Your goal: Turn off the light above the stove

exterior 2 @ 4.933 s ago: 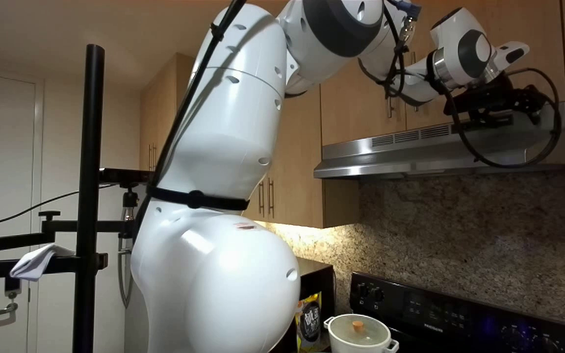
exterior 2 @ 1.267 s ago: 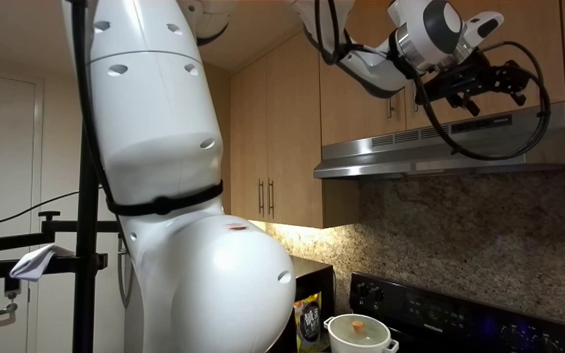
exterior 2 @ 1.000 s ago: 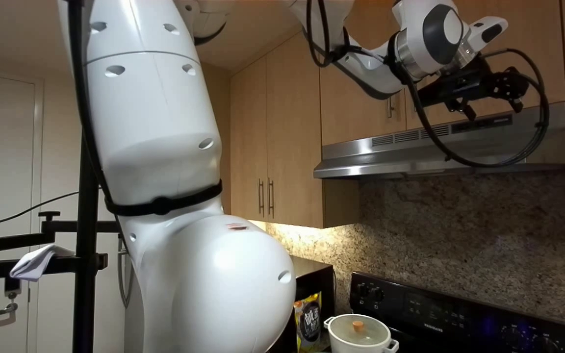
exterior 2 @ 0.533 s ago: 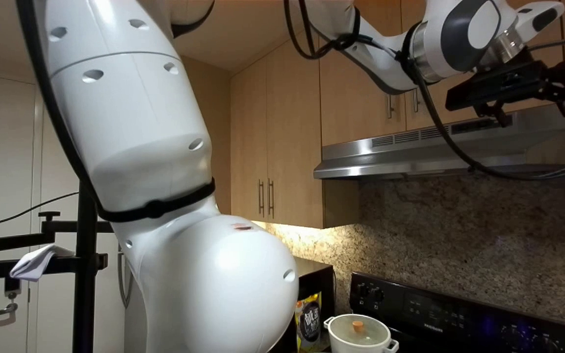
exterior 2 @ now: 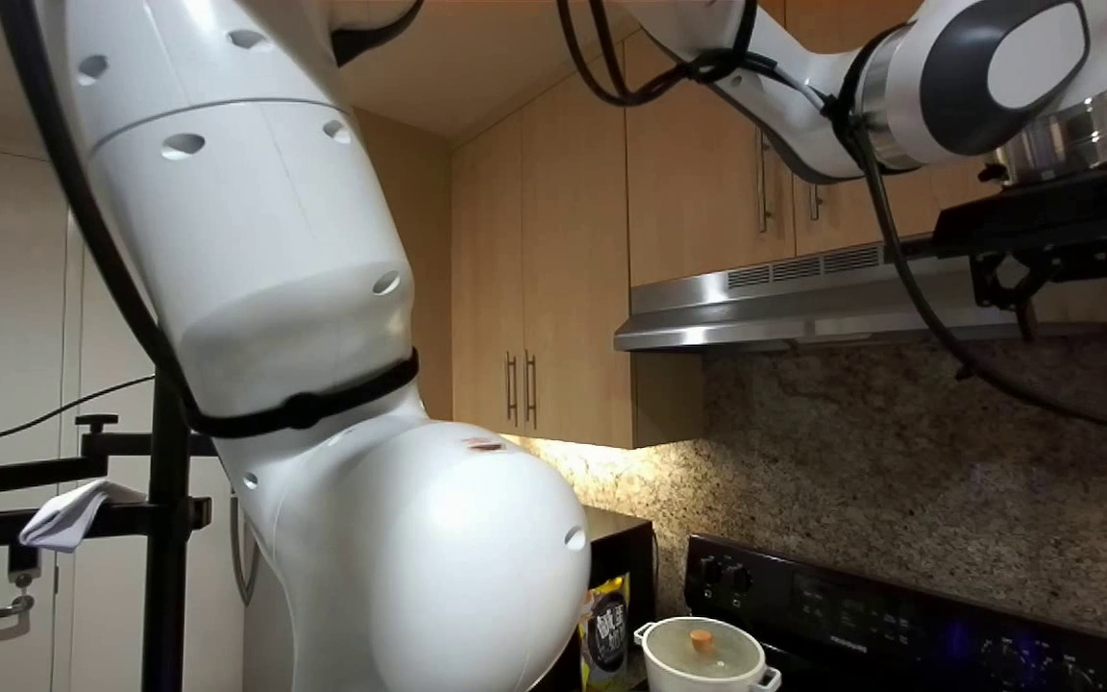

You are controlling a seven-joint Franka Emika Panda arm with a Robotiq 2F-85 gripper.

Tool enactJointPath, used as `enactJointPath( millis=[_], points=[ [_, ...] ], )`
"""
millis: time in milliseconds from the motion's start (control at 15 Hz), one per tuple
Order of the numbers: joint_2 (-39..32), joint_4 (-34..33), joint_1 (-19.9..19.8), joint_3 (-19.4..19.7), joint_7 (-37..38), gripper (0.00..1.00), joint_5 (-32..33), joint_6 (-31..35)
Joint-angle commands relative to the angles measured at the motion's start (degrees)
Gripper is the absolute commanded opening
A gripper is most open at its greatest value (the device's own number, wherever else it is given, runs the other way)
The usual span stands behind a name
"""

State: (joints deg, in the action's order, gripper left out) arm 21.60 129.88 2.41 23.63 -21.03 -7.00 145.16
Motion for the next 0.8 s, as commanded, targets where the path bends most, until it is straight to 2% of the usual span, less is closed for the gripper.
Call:
enactJointPath(
  millis=[0,67,133,600,733],
  points=[
    [-1.28,-0.53,0.06,-1.09,-4.66,1.00,-3.73,-6.04],
    [-1.92,-0.81,-0.39,-2.02,-3.96,1.00,-3.66,-7.20],
    [-1.16,-0.10,-2.04,-2.76,-2.48,1.00,-2.83,-4.94],
    [0.39,-1.13,-2.57,-4.28,-1.88,1.00,-3.70,-3.96],
    [0.29,-1.59,-3.58,-5.71,0.23,1.00,-2.17,-3.43]
  ],
)
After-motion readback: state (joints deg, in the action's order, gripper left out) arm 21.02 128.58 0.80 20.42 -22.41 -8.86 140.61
